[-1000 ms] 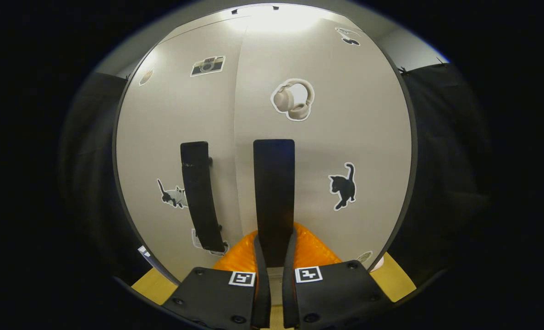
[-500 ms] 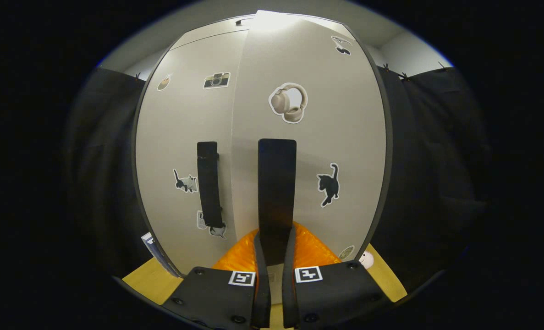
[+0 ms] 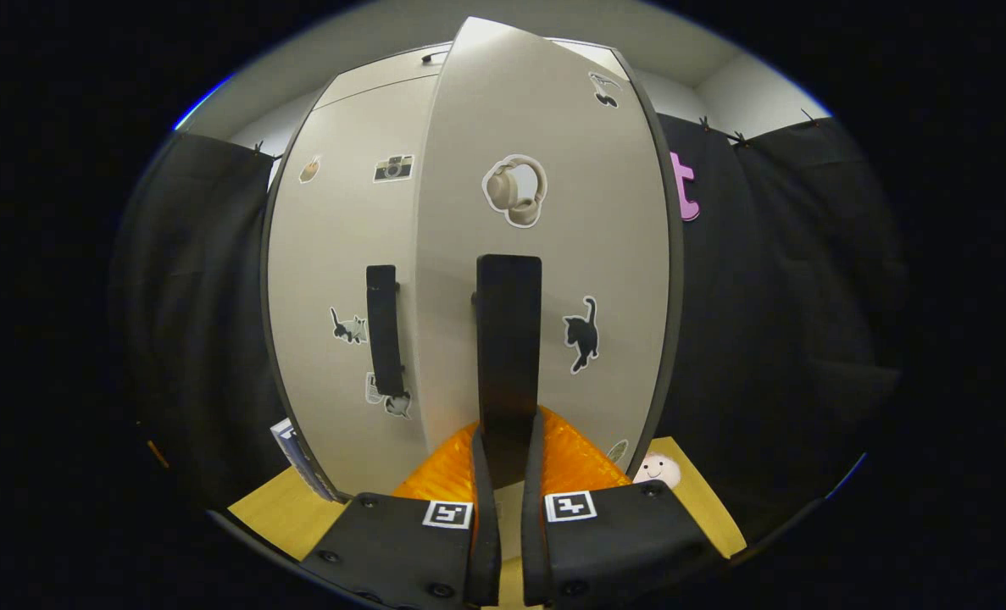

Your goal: Open the right door of the double-door shoe cabinet with the right hand, and open the left door with the left hand.

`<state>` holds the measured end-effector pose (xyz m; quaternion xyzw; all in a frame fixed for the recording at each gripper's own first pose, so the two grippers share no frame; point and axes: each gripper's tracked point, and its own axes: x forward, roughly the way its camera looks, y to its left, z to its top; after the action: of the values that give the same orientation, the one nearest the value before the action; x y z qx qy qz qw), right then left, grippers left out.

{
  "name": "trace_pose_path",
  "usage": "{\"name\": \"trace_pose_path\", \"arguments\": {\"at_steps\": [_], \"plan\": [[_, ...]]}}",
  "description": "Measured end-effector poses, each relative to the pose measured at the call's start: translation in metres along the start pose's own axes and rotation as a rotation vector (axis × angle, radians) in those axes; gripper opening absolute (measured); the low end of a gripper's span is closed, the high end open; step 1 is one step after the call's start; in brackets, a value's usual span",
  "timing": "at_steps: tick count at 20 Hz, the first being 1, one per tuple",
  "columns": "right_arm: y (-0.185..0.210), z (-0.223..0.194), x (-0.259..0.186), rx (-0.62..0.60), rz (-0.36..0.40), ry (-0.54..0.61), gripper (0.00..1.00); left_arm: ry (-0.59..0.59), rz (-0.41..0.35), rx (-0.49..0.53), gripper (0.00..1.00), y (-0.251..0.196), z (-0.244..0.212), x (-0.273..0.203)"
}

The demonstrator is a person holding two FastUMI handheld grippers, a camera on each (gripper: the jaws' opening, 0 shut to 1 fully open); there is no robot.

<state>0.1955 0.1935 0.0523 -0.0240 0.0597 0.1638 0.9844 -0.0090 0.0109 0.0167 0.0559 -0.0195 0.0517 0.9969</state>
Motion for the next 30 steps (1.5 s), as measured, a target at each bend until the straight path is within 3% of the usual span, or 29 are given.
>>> {"name": "trace_pose_path", "arguments": {"at_steps": [13,14,15,30], "plan": [[-0.024,-0.004,-0.023,-0.018,-0.022,-0.019,0.18,-0.031,-0.029,0.008,0.92,-0.023,0.014,0.010],[-0.028,-0.001,-0.020,-0.028,-0.037,-0.026,0.17,-0.032,-0.029,0.012,0.95,-0.026,0.015,0.012],[-0.030,0.000,-0.018,-0.038,-0.044,-0.030,0.09,-0.032,-0.029,0.013,0.95,-0.028,0.016,0.013],[-0.058,-0.005,-0.035,-0.017,-0.037,-0.009,0.08,-0.036,-0.010,0.030,0.94,-0.071,0.029,0.020]]}}
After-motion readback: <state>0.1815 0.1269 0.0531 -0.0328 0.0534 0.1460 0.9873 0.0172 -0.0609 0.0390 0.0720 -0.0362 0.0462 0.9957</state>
